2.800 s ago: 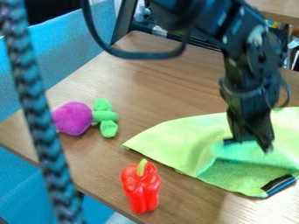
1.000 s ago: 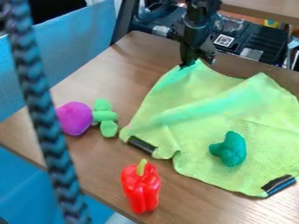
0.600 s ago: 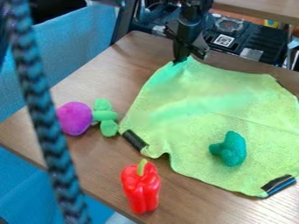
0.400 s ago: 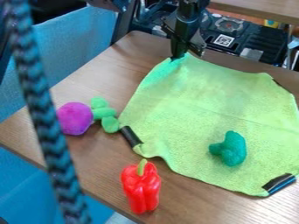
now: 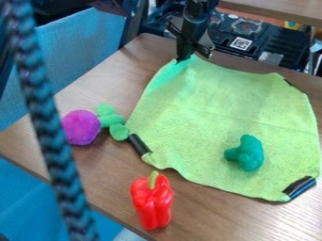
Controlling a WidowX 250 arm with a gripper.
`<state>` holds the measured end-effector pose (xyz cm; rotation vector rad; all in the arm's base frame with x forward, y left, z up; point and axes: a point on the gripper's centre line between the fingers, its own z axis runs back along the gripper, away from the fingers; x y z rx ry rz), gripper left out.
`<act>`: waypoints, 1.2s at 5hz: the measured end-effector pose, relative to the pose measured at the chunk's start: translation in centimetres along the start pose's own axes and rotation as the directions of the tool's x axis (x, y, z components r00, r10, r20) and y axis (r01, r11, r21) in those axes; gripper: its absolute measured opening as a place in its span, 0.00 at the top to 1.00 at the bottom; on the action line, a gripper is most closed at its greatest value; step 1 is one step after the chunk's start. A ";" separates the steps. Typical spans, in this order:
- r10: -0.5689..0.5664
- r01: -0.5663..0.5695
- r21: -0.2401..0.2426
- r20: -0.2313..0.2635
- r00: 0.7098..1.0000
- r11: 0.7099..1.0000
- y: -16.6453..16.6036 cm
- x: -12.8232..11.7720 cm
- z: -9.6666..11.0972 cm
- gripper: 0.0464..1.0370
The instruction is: Unfold the cloth from bottom right to top left
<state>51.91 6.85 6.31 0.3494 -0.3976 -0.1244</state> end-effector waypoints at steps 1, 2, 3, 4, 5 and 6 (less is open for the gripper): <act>-0.030 0.030 -0.009 0.003 1.000 1.000 -0.1 0.0 0.0 0.85; -0.043 0.043 -0.004 0.006 0.999 0.999 0.3 0.0 -0.1 0.62; -0.060 0.060 -0.013 -0.006 0.998 0.998 -0.2 -0.8 -0.9 0.31; -0.083 0.083 -0.043 0.014 0.996 0.996 -0.6 -1.4 0.1 0.06; -0.145 0.157 -0.143 0.091 0.985 0.977 -1.6 -1.9 3.4 0.04; -0.191 0.222 -0.252 0.138 0.972 0.942 -3.1 -3.5 6.4 0.04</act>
